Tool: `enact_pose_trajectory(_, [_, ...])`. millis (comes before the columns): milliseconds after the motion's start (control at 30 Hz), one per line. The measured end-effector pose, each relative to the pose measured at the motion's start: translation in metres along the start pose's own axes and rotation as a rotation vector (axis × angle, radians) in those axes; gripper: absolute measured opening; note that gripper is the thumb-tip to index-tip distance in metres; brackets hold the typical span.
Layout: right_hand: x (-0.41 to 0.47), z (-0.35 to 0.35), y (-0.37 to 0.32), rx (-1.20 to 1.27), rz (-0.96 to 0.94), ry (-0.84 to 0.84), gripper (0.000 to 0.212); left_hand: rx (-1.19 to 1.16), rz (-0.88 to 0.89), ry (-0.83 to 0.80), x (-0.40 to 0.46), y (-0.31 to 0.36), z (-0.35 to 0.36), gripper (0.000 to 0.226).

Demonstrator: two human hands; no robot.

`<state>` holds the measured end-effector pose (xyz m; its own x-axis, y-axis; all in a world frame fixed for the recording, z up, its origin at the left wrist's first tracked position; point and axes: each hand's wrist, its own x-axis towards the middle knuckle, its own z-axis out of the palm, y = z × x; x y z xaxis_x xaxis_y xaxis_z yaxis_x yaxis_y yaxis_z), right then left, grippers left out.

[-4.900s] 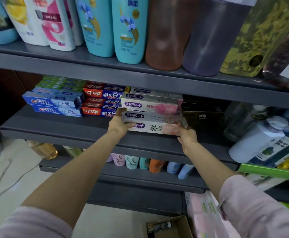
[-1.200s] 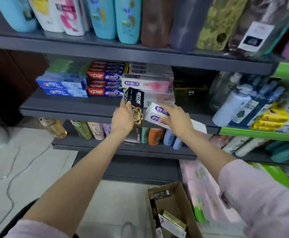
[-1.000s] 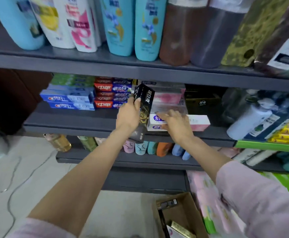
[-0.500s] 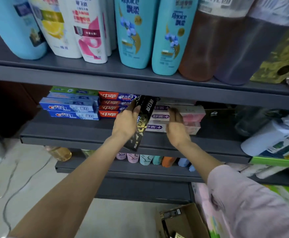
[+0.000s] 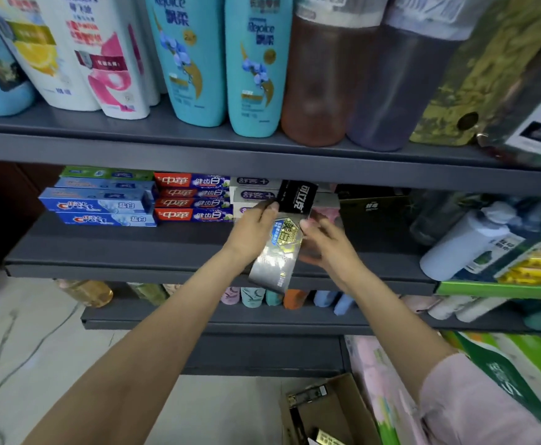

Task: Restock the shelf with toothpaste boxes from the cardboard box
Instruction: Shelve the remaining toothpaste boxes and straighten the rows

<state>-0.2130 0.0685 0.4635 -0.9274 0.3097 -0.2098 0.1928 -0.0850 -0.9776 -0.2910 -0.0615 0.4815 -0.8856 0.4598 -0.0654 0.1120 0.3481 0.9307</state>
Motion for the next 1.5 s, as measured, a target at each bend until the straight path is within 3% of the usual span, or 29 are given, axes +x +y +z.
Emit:
enact_pose_trajectory(133, [-0.009,-0.032,-0.007,-0.208,-0.090,0.084,0.037,-0.038,-0.061,-0.030,0.000,0.012,0.037,0.025])
enact_pose_trajectory(233, [-0.008,-0.065,-0.010,-0.464,-0.071,0.290,0.062,0.275,-0.029,-0.027,0.006,0.012,0.064,0.033])
enact_pose_trajectory(300, [-0.005,-0.092,-0.008,-0.601,-0.102,0.363,0.064,0.520,0.044,0.000,0.011,0.014,0.080,0.042])
enact_pose_trajectory(500, [0.030,-0.161,0.000,-1.250,-0.182,0.205,0.063,0.962,0.196,0.024,0.034,0.013,0.109,0.058])
enact_pose_trajectory(800, [0.076,-0.176,0.014,-1.659,-0.159,0.266,0.046,1.098,0.183,0.086,0.041,0.005,0.122,0.060])
enact_pose_trajectory(967, [0.089,-0.179,0.014,-1.663,-0.098,0.230,0.055,1.146,0.192,0.129,0.040,0.004,0.127,0.061])
enact_pose_trajectory(1100, [0.080,-0.168,0.032,-1.320,-0.049,0.092,0.068,1.139,0.178,0.136,0.039,0.002,0.131,0.064])
enact_pose_trajectory(1233, [0.062,-0.154,0.050,-1.207,-0.083,-0.043,0.061,1.092,0.158,0.106,0.039,0.003,0.131,0.065])
enact_pose_trajectory(1500, [0.024,-0.136,0.041,-1.002,-0.161,0.065,0.041,0.952,0.204,0.136,0.005,0.010,0.128,0.043])
